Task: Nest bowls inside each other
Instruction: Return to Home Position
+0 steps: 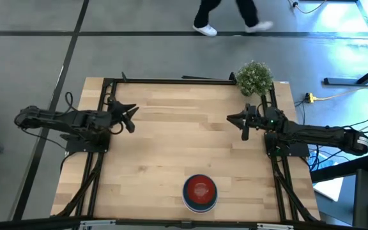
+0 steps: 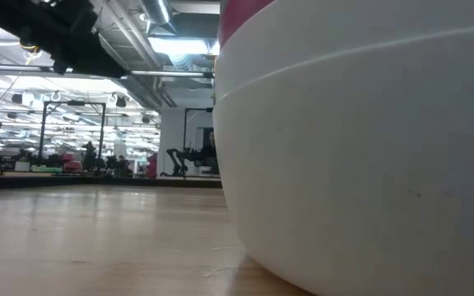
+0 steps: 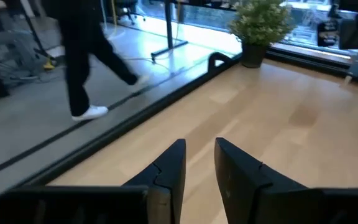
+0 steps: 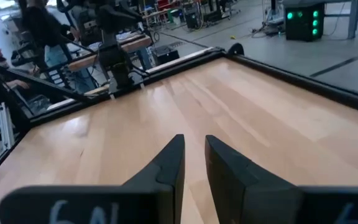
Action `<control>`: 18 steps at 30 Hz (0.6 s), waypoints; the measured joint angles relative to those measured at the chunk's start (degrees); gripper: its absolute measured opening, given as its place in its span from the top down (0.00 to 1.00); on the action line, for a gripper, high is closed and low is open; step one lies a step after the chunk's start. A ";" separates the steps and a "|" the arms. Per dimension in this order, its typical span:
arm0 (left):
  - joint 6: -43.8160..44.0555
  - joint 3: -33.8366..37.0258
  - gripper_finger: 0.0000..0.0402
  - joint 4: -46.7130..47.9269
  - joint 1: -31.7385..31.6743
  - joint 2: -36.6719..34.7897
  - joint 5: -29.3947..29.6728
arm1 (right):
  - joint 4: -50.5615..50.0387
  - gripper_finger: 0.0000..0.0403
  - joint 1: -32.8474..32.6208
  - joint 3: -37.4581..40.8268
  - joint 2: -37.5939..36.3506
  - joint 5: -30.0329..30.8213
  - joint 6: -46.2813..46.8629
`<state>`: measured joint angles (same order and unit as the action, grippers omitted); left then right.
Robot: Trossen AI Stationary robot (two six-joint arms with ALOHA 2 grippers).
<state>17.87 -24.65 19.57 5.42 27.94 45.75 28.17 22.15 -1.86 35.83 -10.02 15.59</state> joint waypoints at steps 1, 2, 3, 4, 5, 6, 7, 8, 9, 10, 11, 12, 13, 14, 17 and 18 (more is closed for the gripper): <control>-0.69 0.37 0.80 -0.05 -0.68 -0.80 -0.01 | 0.76 0.84 0.18 0.51 0.01 0.02 0.35; -1.50 0.77 0.80 -0.08 -1.35 -1.58 0.00 | 1.10 0.84 0.39 0.67 0.00 0.04 0.37; -2.04 1.27 0.80 -0.07 -2.06 -2.41 0.01 | 1.30 0.84 0.70 0.67 0.00 0.02 0.07; -2.60 1.91 0.80 -0.13 -2.81 -3.36 -0.01 | 1.41 0.84 1.20 0.67 0.00 0.02 -0.71; -3.29 2.66 0.80 -0.46 -3.61 -4.28 -0.32 | 1.61 0.84 1.79 0.67 0.00 0.14 -0.89; -3.74 3.43 0.80 -0.90 -4.46 -5.23 -0.92 | 2.10 0.84 2.44 0.67 0.00 0.66 -1.02; -4.42 4.35 0.80 -1.59 -5.36 -6.28 -1.79 | 2.81 0.84 3.11 0.67 0.00 1.25 -1.11; -5.00 5.39 0.80 -2.61 -6.27 -7.28 -2.69 | 3.49 0.84 3.91 0.67 0.00 1.82 -1.32; -5.70 6.48 0.80 -3.72 -7.31 -8.24 -3.39 | 4.21 0.84 4.73 0.67 0.00 2.26 -1.89; -6.33 7.47 0.80 -4.55 -8.30 -9.17 -3.84 | 4.92 0.84 5.66 0.67 0.00 2.44 -2.31; -6.99 8.39 0.80 -5.22 -9.33 -10.04 -4.16 | 5.45 0.84 6.59 0.65 -0.01 2.44 -2.52; -7.86 9.22 0.80 -6.16 -10.41 -10.76 -4.50 | 5.56 0.84 7.60 0.65 -0.02 2.47 -2.61; -8.69 10.03 0.80 -7.34 -11.54 -11.28 -4.69 | 5.48 0.84 8.73 0.65 -0.02 2.47 -2.64; -9.46 10.93 0.80 -8.42 -12.64 -11.73 -4.90 | 5.29 0.84 9.85 0.65 0.00 2.47 -2.70; -11.02 13.01 0.80 -10.64 -16.00 -12.61 -6.62 | 4.62 0.84 13.42 0.65 0.16 2.49 -3.92; -11.30 13.41 0.80 -11.42 -17.13 -12.71 -7.34 | 4.49 0.84 14.67 0.65 0.16 2.46 -4.32</control>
<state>6.58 -11.23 8.15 -11.71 15.23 38.41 32.66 36.82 -1.21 36.00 -7.55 11.26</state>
